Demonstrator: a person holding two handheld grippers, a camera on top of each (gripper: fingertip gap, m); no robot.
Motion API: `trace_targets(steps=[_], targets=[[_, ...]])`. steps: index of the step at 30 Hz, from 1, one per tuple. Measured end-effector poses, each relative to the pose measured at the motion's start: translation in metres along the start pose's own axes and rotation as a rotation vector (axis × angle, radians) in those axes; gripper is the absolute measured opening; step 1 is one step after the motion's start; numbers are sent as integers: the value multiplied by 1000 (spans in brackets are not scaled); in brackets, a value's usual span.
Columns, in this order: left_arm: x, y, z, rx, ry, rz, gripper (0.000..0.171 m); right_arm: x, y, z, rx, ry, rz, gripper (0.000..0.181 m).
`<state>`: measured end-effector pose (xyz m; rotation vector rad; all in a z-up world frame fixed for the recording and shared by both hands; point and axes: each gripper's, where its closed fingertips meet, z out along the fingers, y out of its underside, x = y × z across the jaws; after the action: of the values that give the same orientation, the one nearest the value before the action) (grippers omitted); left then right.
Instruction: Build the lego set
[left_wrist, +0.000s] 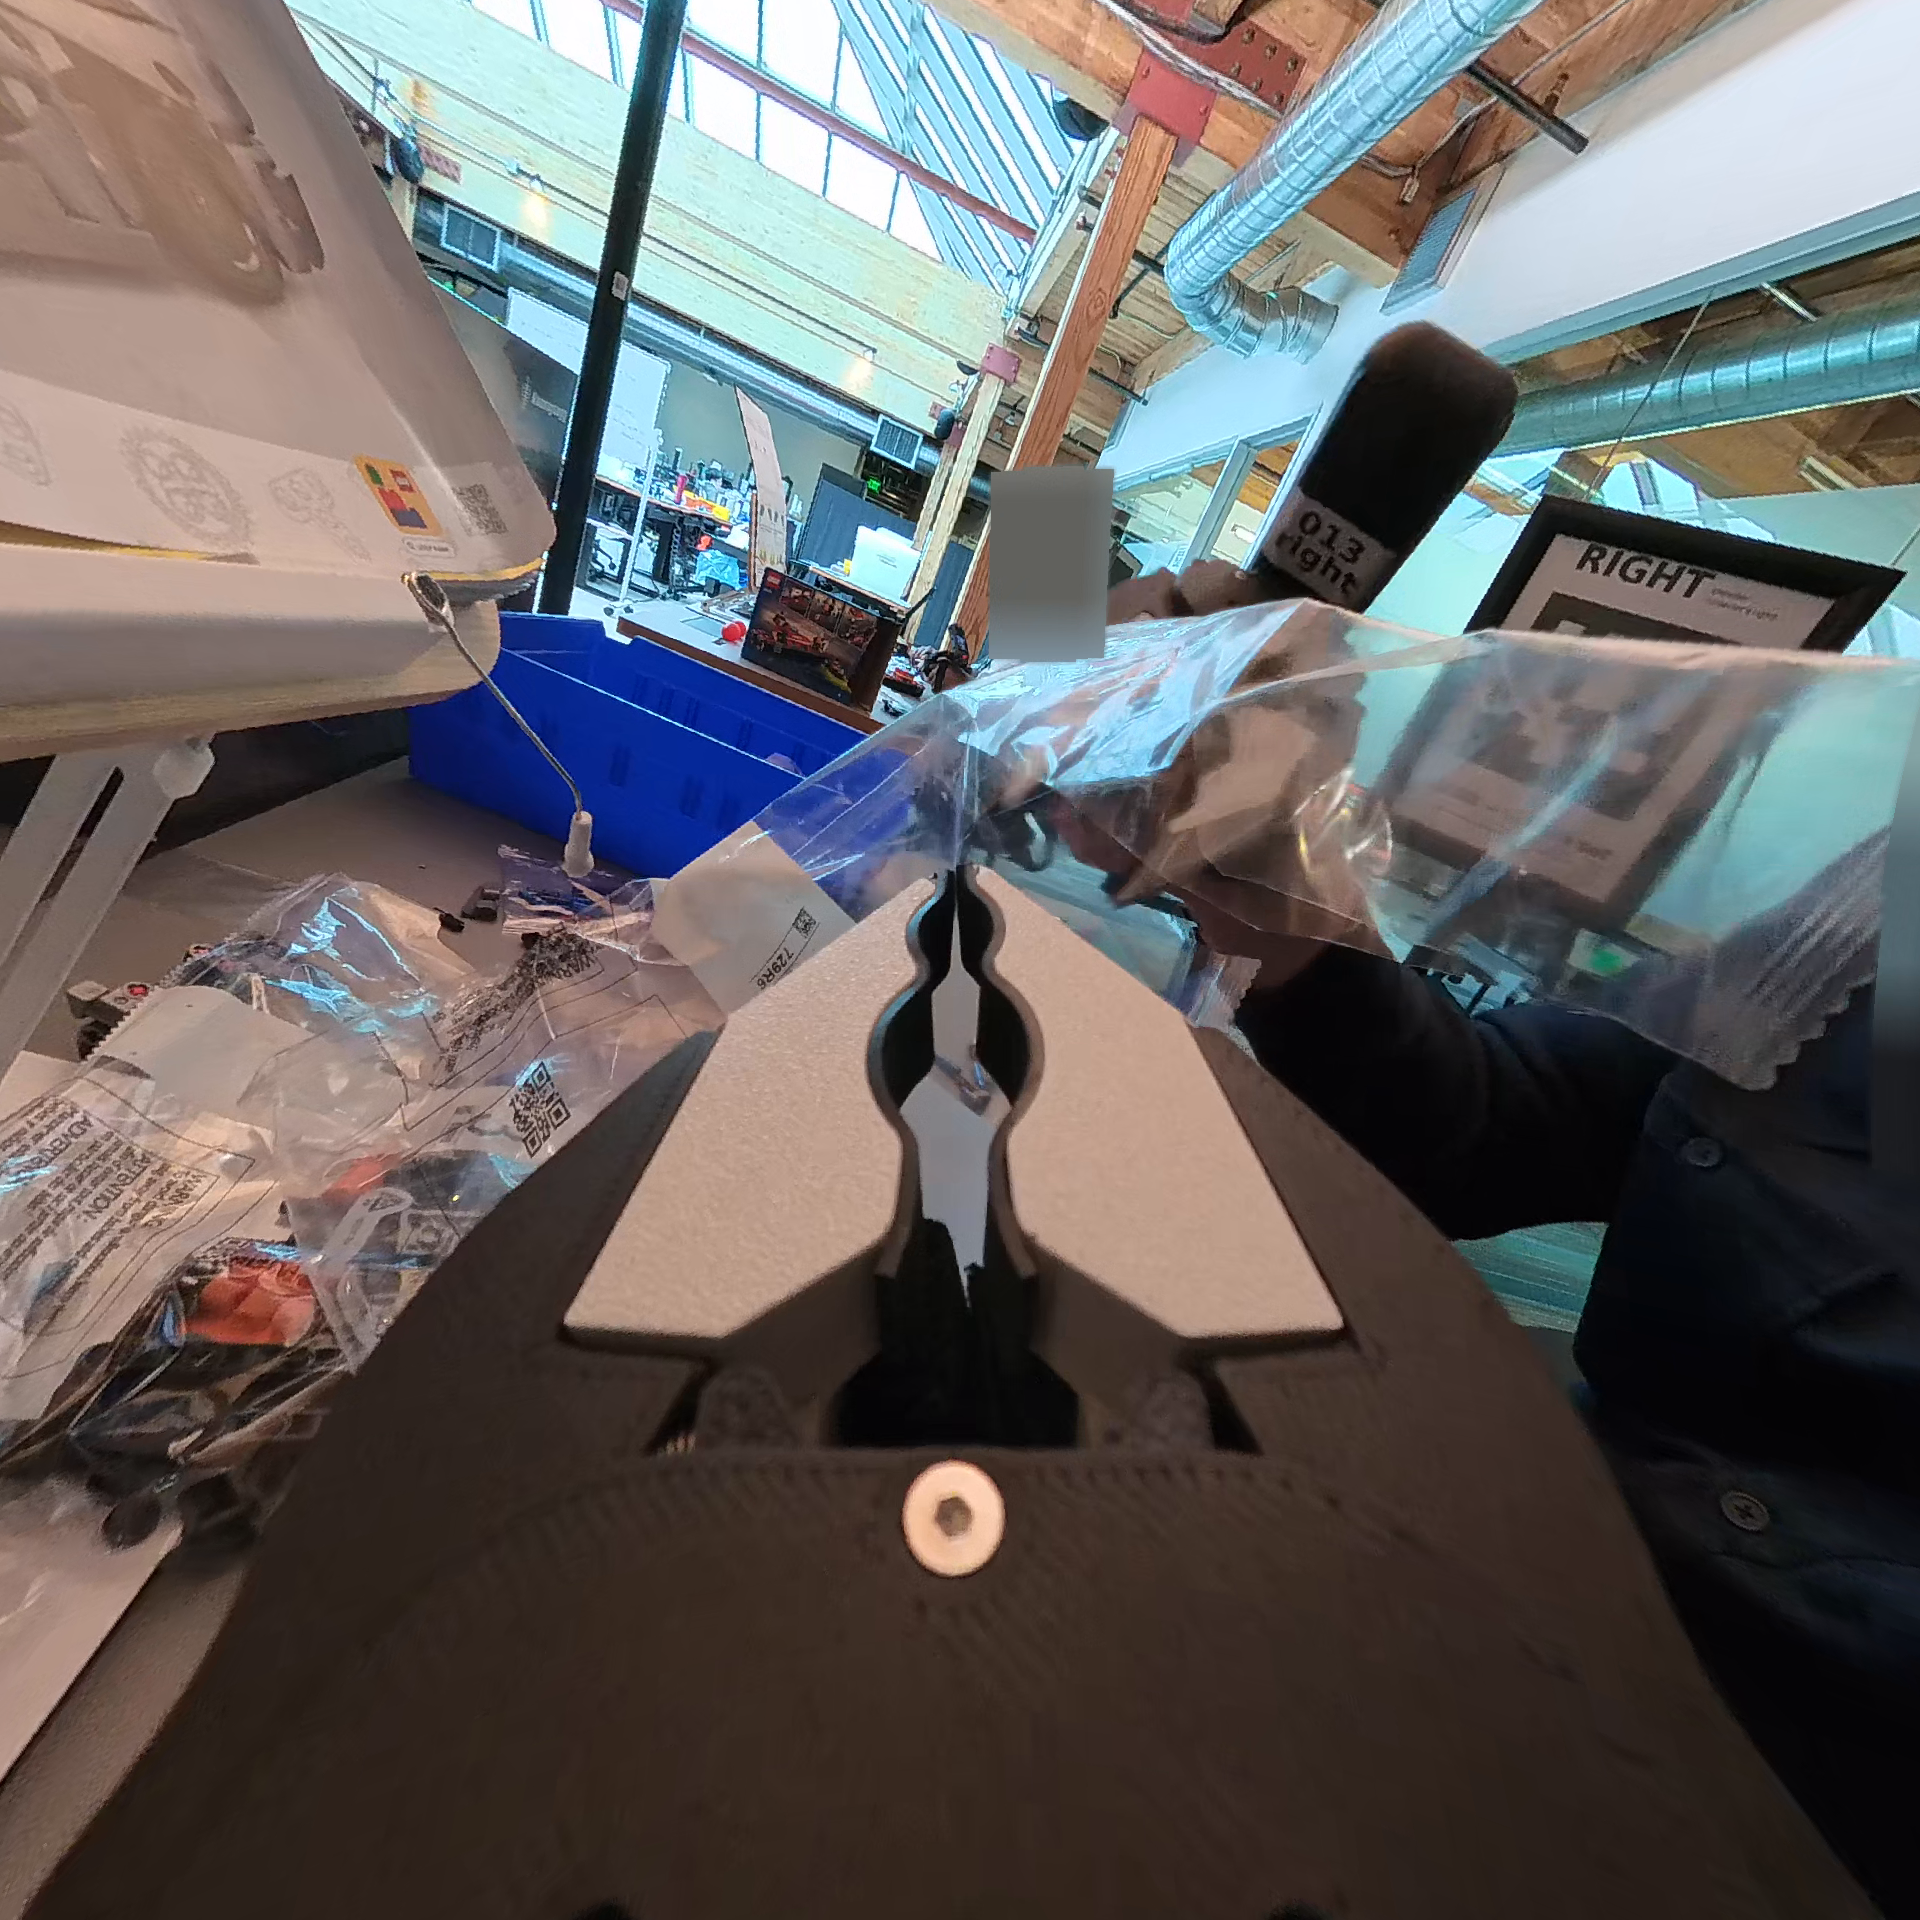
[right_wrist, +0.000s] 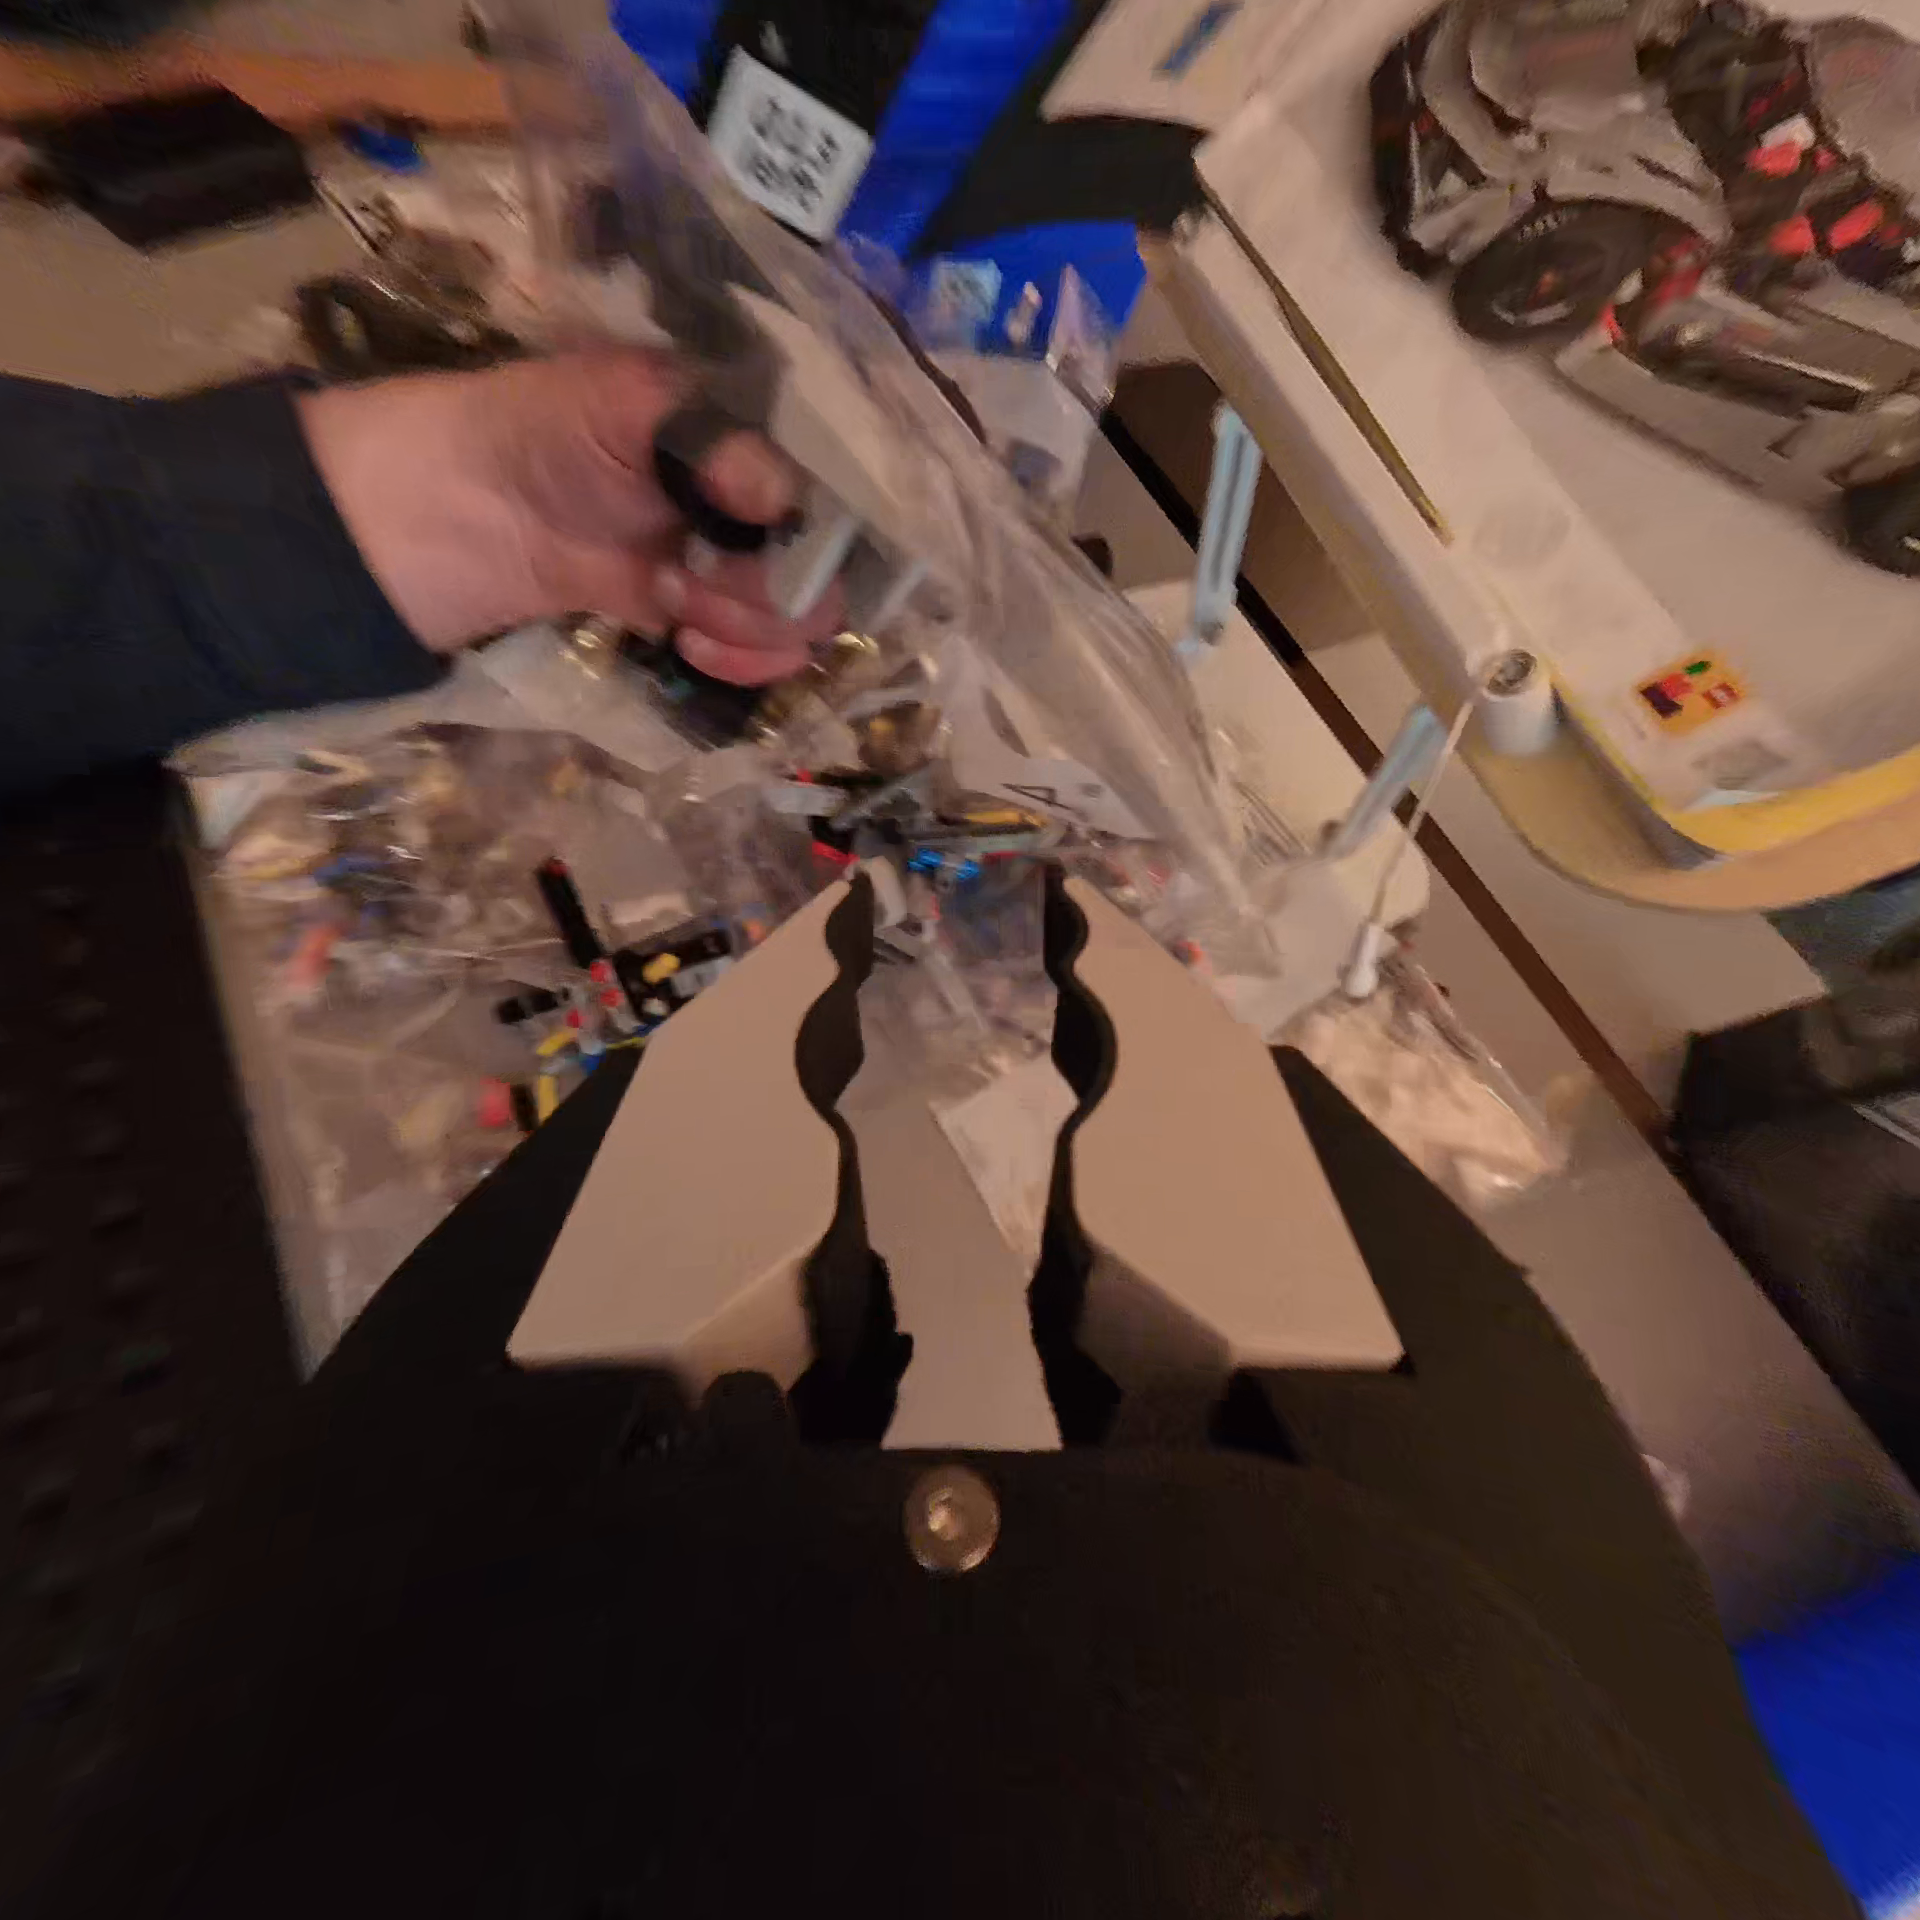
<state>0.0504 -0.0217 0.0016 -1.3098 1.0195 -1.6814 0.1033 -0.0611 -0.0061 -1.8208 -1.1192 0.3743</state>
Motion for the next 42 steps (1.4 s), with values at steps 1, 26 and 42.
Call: trace_targets(steps=[1,26,42], targets=[[0,-1,-1,2,-1,1,0,3,1,1,-7,21,-11,30],[-2,1,1,-3,-1,-5,0,-22,162,12,-393,-185,94,5],[-2,-1,-1,3,-2,-3,0,-4,-3,-14,43,11,-83,21]])
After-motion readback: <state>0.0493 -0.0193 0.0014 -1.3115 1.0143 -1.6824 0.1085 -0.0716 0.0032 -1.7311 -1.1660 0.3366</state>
